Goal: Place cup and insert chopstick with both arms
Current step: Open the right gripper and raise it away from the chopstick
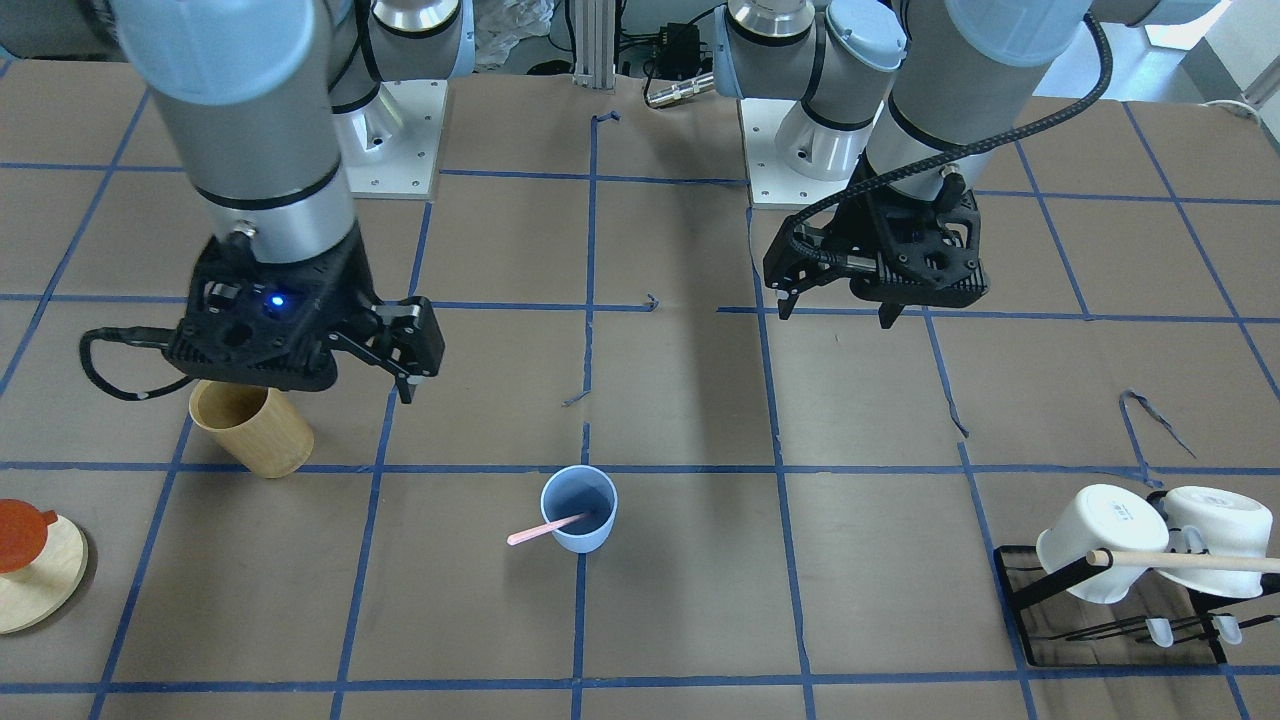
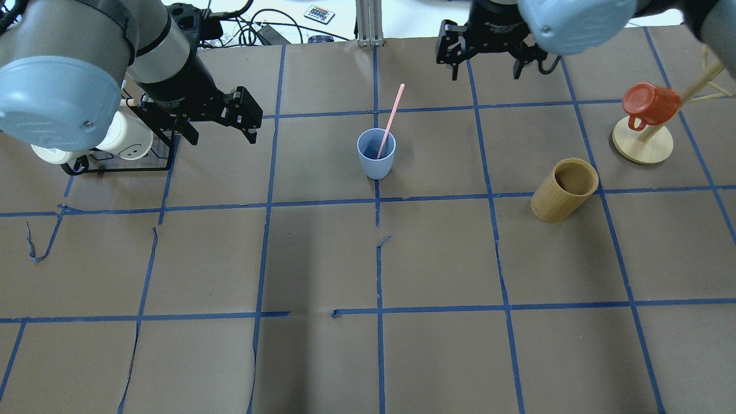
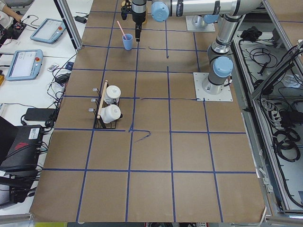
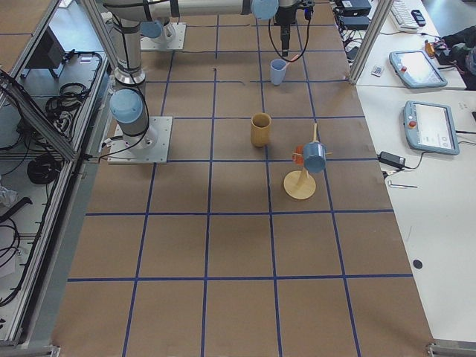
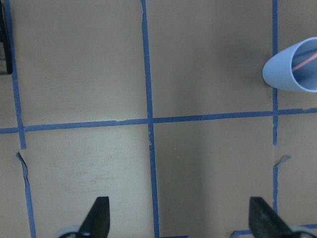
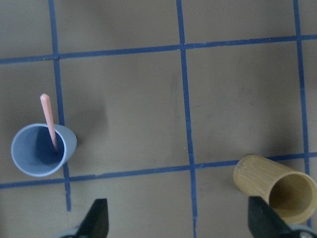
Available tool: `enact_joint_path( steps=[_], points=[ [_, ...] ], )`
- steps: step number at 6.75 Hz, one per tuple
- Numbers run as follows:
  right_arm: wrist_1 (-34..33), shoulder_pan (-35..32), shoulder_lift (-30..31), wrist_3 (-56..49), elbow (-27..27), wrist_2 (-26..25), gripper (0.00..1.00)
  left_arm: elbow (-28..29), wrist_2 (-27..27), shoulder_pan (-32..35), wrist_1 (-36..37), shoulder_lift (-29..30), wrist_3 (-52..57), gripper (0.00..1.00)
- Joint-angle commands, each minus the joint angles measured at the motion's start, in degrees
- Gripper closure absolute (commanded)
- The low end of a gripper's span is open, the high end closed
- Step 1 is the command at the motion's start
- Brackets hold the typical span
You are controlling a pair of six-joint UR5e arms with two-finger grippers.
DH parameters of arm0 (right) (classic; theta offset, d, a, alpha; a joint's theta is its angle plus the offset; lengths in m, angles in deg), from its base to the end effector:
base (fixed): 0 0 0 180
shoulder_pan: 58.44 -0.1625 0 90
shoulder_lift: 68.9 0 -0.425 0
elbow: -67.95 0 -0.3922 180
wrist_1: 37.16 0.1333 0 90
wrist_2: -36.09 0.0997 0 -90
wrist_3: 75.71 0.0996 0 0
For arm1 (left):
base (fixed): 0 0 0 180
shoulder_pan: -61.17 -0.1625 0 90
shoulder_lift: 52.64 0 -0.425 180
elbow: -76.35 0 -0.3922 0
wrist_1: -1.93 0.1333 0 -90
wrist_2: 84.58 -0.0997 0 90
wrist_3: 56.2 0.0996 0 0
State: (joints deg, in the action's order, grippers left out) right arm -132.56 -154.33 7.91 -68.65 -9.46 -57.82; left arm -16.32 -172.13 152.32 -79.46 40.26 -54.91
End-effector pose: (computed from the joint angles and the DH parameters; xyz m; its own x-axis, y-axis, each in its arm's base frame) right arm 0.1871 -0.5807 0.4815 -0.9980 0.0259 0.0572 0.0206 0.9956 -0.0914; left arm -0.1479 -0.5138 0.4548 -0.9981 0.0448 0.0415 0.0425 0.9976 -0.0540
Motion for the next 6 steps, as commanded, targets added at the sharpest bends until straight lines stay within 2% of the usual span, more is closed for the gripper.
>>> enact_joint_path(
  steps=[1,4,6],
  points=[
    [10.80,3.16,3.16,-9.52,-0.10,0.74,0.00,0.04,-0.16,0.08,0.00,0.09,-0.06,0.00],
    [13.84,7.28,3.87,-15.31,-0.19,0.92,0.00,-0.05,-0.25,0.08,0.00,0.26,0.02,0.00],
    [16.04,8.70,5.88,-17.00,-2.29,3.29,0.00,-0.05,-0.34,0.08,0.00,0.18,-0.06,0.00]
  ],
)
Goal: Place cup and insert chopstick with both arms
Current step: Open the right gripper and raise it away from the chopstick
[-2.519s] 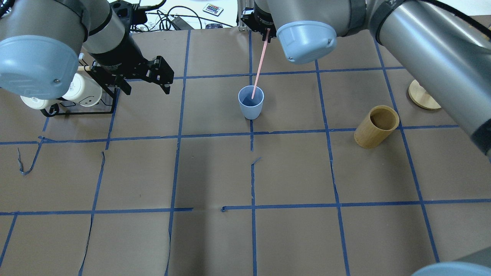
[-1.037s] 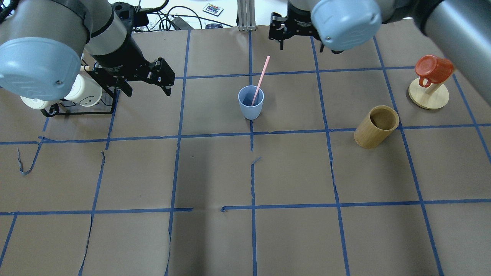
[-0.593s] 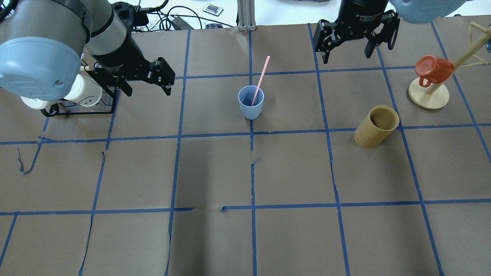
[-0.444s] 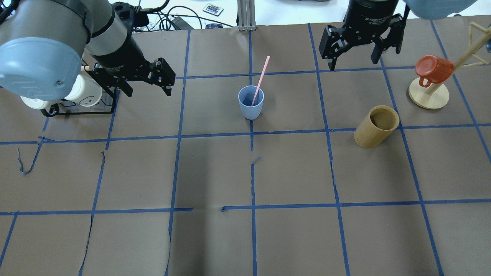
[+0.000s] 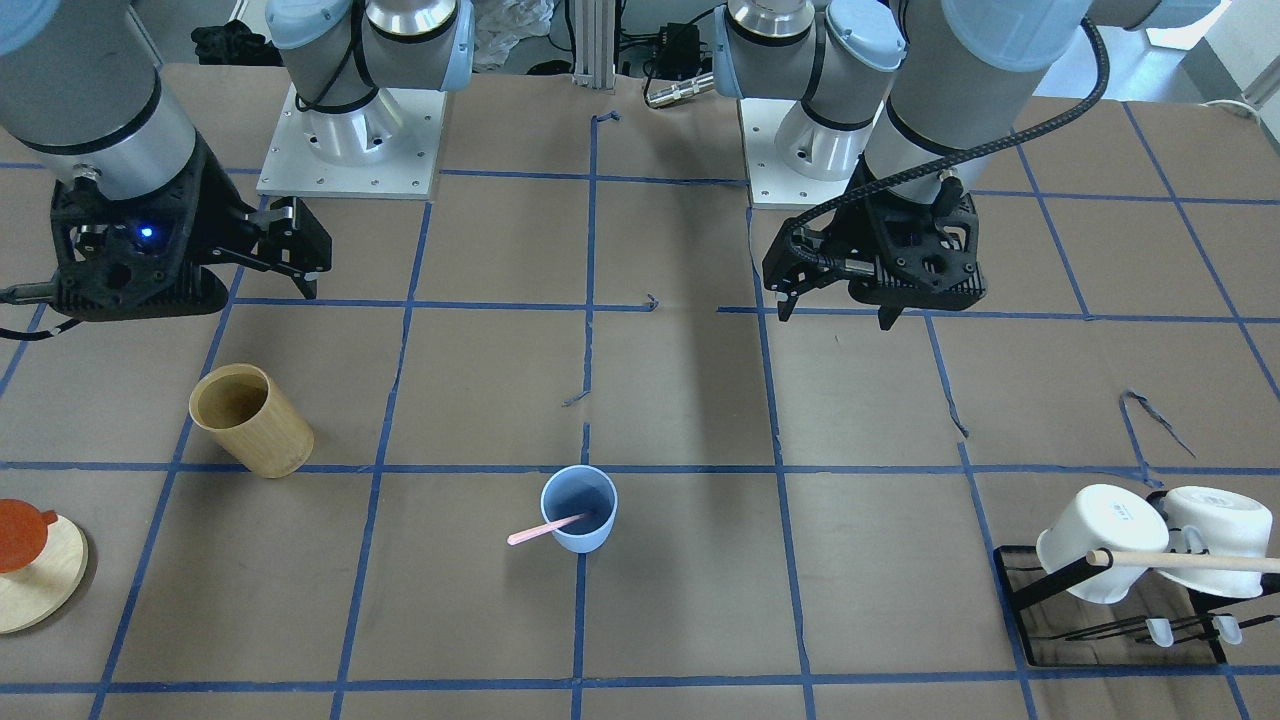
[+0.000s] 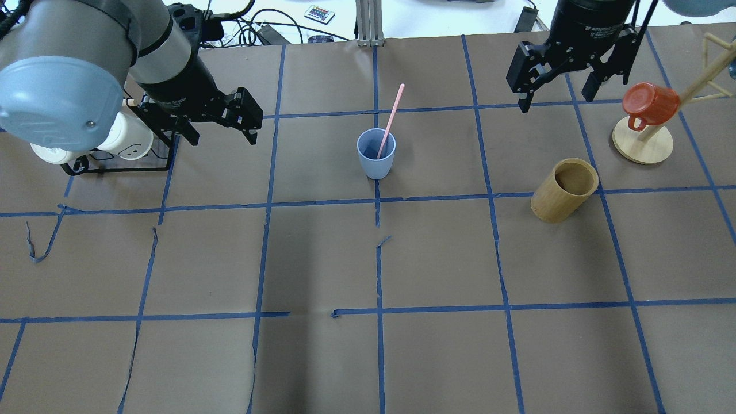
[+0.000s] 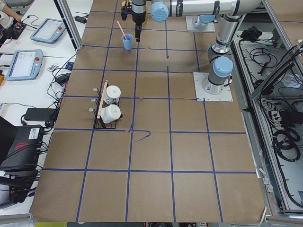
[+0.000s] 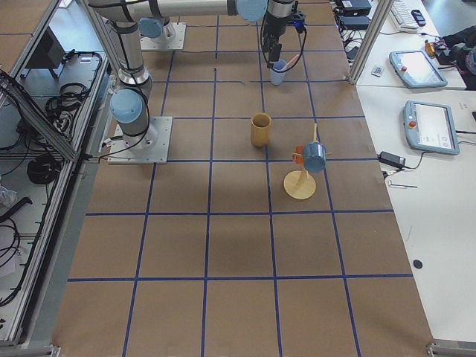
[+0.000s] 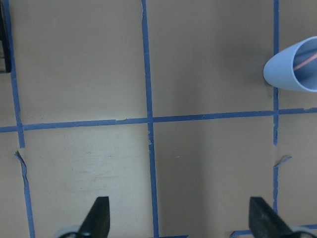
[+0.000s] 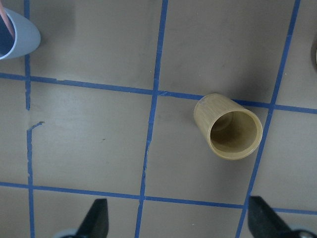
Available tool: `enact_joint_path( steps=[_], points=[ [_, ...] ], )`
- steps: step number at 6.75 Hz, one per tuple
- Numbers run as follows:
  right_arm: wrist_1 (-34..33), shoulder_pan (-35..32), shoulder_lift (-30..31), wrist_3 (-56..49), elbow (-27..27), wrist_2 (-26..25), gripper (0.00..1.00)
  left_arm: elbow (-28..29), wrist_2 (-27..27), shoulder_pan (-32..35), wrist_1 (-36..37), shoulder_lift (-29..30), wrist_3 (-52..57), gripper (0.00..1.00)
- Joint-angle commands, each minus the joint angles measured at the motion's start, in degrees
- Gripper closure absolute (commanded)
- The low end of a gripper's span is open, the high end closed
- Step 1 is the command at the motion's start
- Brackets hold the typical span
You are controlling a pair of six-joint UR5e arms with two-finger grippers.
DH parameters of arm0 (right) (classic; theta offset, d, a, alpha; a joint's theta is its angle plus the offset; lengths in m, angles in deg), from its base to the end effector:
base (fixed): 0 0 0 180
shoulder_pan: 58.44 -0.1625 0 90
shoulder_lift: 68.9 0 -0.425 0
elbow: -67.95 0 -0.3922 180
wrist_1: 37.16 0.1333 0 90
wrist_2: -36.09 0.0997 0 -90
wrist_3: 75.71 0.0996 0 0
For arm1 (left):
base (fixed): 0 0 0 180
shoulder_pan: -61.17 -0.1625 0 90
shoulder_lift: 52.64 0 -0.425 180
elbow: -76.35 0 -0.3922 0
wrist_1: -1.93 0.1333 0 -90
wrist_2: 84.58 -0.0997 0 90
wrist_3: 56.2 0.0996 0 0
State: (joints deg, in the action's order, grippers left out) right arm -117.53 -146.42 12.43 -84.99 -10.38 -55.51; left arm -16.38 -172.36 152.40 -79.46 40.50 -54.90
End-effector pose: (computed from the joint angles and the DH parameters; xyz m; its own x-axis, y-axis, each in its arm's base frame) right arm 0.1113 -0.5475 0.4928 -0.9917 -0.1285 0.0088 -0.1266 0.9849 0.1184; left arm -0.1482 -0.5147 0.4521 -0.9982 0.0460 0.0376 0.0441 0.9978 -0.0487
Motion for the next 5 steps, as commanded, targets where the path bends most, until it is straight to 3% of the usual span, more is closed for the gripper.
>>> enact_joint_path(
  steps=[1,5],
  points=[
    [1.01,0.79,3.03,-0.39,-3.65,0.99,0.00,0.01,0.06,0.00,0.00,0.11,-1.81,0.00],
    [0.04,0.79,3.66,0.13,-5.16,0.99,0.00,0.01,0.07,0.18,0.18,0.11,-2.79,0.00]
  ],
)
